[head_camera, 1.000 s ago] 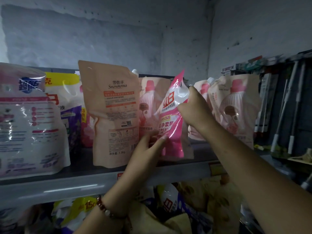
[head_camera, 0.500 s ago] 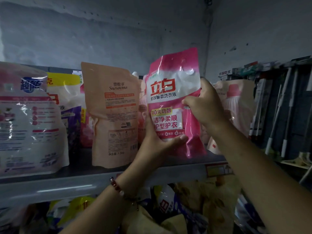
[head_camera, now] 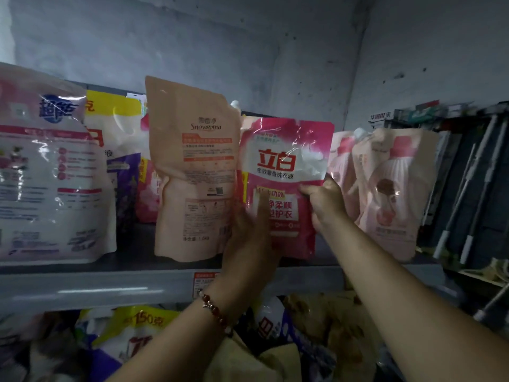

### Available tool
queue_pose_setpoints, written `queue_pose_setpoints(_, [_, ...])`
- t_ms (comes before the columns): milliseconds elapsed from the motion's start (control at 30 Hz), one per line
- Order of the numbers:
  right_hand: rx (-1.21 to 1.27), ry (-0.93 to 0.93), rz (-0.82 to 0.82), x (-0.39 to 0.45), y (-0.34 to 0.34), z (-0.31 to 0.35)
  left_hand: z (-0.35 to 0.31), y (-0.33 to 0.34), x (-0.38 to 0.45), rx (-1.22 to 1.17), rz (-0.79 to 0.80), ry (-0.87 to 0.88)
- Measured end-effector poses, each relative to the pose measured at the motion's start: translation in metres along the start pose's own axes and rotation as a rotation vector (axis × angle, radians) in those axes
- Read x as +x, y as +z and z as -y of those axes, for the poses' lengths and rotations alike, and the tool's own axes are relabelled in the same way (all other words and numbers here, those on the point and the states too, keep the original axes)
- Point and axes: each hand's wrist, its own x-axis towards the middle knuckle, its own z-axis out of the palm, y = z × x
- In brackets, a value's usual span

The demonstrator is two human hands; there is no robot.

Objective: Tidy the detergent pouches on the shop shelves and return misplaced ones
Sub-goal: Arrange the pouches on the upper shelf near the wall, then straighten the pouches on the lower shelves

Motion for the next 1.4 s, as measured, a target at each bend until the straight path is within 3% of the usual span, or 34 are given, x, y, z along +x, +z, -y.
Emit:
queue_pose_setpoints(233, [-0.034, 0.065, -0.022, 0.016, 0.002, -0.012, 0.008, 0.007, 0.005, 0.17, 0.025, -0.119])
queue_pose_setpoints(400, [-0.406, -0.08, 0.026, -0.002, -0.019, -0.015, 0.0, 0.01, -0.013, 0.272, -0.05, -0.04])
queue_pose_setpoints(600, [-0.646, -0.189, 0.239, -0.048, -0.055, 0.006, -0.02, 0.005, -0.032, 0.396, 0.081, -0.005])
queue_pose_setpoints(767, [-1.009, -0.246, 0.438, -0.119, -0.12, -0.002, -0.049, 0.023, -0.096, 0.474, 0.222, 0.095])
queue_pose_setpoints(833, [-1.08, -0.239, 0.51, -0.149, -0.158, -0.021, -0.059, 0.039, -0.135, 0.512, 0.275, 0.043])
queue_pose_setpoints(1000, [-1.194, -0.013, 0.682, -0.222, -0.249, -0.062, -0.085, 0.077, -0.227, 0.505, 0.418, -0.267])
queue_pose_setpoints(1400, [-1.189, 0.087, 0.836, -0.283, -0.356, -0.083, -0.175, 0.136, -0.297, 0.533, 0.535, -0.422])
